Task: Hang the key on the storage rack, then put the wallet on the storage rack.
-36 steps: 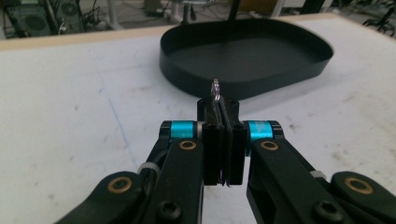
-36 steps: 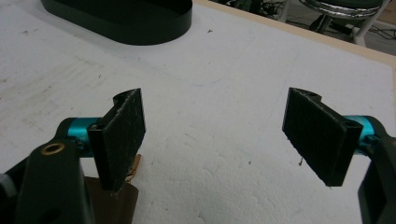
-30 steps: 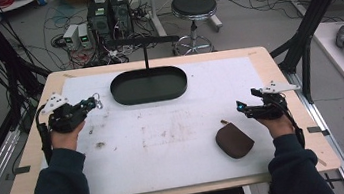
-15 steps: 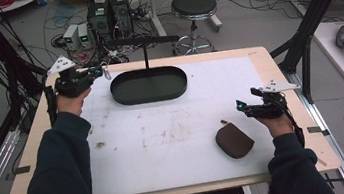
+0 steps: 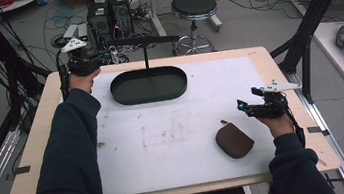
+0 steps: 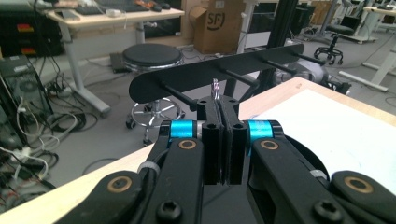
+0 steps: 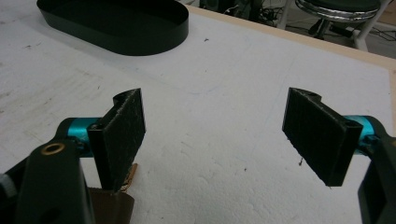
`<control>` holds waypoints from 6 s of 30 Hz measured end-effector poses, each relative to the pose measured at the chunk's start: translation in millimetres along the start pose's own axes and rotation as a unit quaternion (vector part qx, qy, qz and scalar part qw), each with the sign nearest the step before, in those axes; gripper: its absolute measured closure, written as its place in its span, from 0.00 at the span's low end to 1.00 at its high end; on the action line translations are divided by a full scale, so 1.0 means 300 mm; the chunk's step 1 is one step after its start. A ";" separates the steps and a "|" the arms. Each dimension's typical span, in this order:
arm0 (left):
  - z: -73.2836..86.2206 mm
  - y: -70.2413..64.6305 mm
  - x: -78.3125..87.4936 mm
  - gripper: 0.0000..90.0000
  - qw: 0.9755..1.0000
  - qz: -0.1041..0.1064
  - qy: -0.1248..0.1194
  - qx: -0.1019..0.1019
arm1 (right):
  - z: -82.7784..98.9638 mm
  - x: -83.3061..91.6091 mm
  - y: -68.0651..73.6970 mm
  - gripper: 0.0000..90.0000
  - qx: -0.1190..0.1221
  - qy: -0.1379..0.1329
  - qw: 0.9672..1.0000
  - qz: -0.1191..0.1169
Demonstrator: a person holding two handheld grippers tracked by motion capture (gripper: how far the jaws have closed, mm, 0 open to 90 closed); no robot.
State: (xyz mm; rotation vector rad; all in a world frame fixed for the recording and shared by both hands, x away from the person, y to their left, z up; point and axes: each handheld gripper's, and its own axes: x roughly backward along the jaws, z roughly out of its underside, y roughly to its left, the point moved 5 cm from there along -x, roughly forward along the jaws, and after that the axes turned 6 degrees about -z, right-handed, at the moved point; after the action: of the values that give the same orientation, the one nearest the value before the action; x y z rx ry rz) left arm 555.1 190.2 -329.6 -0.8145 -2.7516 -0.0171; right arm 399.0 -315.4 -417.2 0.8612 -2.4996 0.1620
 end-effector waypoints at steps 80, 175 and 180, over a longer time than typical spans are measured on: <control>0.473 -0.198 0.476 0.20 0.999 -0.043 -0.008 -0.009 | 0.116 0.028 0.186 0.23 0.026 0.063 0.995 -0.068; 0.514 -0.156 0.510 0.25 0.998 -0.060 0.001 0.006 | 0.024 -0.011 0.193 0.42 0.081 -0.005 0.996 -0.029; 0.514 -0.154 0.511 0.25 0.998 -0.058 -0.001 0.003 | 0.059 -0.027 0.164 0.23 0.063 0.027 0.997 -0.039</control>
State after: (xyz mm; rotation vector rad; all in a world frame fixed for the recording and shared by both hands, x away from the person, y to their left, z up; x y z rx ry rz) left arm 367.8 246.3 -435.1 -0.6516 -2.7952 -0.0300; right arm 367.5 -276.3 -434.3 0.9905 -2.4222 0.3153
